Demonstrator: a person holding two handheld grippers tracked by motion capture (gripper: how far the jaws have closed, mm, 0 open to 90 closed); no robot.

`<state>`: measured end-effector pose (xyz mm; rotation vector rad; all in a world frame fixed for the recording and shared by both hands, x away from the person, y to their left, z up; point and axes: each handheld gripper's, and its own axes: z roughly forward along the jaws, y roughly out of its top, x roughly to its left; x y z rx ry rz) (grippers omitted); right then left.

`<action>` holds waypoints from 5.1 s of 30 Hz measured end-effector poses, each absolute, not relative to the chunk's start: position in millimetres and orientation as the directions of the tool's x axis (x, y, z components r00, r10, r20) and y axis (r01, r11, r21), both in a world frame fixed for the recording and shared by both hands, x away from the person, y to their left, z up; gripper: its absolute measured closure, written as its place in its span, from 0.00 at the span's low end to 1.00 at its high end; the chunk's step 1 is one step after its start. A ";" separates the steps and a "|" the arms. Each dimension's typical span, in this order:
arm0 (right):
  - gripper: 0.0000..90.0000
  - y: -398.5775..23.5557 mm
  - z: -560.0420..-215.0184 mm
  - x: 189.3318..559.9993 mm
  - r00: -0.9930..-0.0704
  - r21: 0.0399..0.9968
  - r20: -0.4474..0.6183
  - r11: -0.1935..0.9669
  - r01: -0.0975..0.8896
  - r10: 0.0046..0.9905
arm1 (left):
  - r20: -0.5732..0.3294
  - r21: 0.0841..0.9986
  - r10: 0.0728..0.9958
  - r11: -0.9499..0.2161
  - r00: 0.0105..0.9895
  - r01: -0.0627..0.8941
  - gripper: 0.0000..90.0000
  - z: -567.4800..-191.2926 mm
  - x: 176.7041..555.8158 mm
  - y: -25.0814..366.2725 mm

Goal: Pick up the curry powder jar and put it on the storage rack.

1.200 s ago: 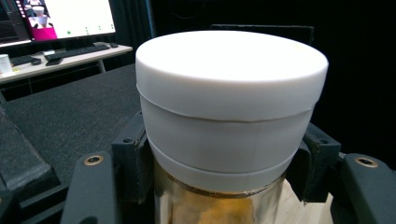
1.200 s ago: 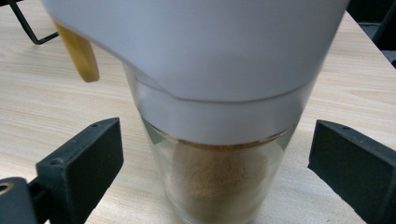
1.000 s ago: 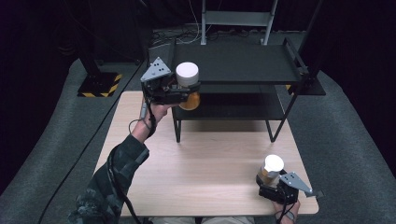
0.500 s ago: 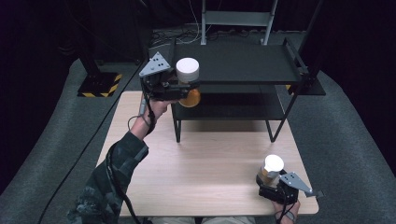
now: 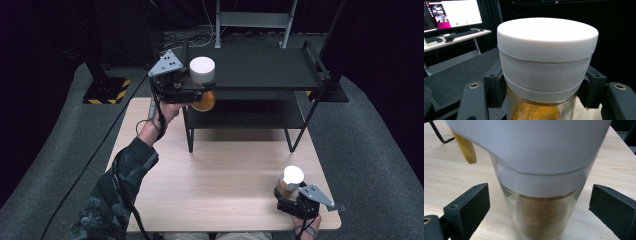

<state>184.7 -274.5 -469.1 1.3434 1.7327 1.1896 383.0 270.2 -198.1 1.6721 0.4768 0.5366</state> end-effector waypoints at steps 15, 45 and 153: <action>0.02 -275.1 -468.8 185.2 -0.278 0.919 0.046 0.068 0.388 0.959 | 0.089 0.989 0.585 -0.151 0.806 0.001 0.39 -183.3 386.6 267.2; 0.02 -275.5 -468.9 185.2 -0.280 0.920 0.046 0.068 0.387 0.959 | 0.081 0.993 0.619 -0.119 0.781 -0.008 0.39 -167.0 397.8 260.3; 0.02 -274.1 -468.5 185.3 -0.279 0.919 0.041 0.074 0.388 0.959 | -0.046 0.751 0.761 -0.401 0.647 0.525 0.00 -389.3 321.2 316.4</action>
